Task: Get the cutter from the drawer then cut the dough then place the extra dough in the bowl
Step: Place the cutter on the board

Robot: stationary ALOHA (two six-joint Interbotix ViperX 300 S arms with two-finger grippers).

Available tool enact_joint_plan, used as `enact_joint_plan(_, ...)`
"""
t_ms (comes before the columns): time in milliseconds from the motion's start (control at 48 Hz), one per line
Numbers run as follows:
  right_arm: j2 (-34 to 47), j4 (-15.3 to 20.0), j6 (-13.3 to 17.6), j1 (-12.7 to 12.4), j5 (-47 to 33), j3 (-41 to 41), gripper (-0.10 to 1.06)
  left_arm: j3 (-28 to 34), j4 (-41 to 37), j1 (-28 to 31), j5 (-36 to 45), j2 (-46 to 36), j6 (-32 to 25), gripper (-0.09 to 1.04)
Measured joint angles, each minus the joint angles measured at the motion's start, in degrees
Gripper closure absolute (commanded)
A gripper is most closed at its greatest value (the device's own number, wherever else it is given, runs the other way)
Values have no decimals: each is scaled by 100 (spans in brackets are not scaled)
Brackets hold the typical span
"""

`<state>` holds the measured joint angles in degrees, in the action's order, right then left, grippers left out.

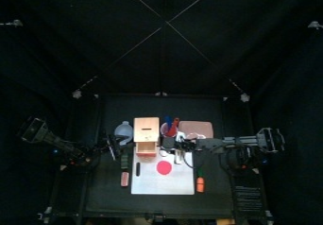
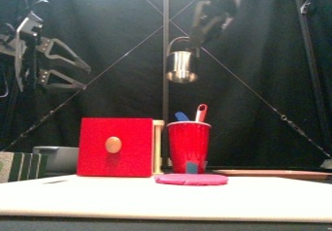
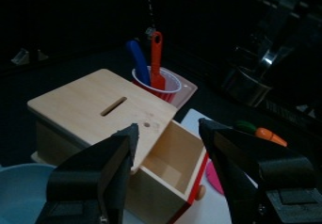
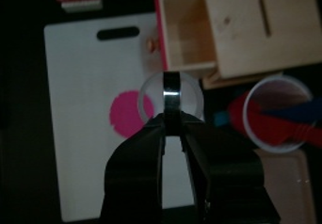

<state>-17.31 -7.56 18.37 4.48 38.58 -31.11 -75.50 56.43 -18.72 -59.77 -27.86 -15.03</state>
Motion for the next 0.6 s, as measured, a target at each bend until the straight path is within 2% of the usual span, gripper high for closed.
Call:
enact_joint_plan(146,-378,-114,563,158,-879,-1063,48,132,-176,413,0,0,9,6)
enact_joint_plan(250,-466,-308,756,246,-1310,-1652,47,246,-325,747,0,0,9,6)
enact_joint_plan(354,-439,-501,765,281,-1441,-1995,46,352,-571,1151,0,0,9,6)
enact_joint_plan(458,-281,-536,773,290,-1503,-2083,44,475,-738,1415,18,9,18,6)
enact_joint_plan(604,-18,-554,773,299,-1547,-2092,34,712,-817,1696,387,9,26,6)
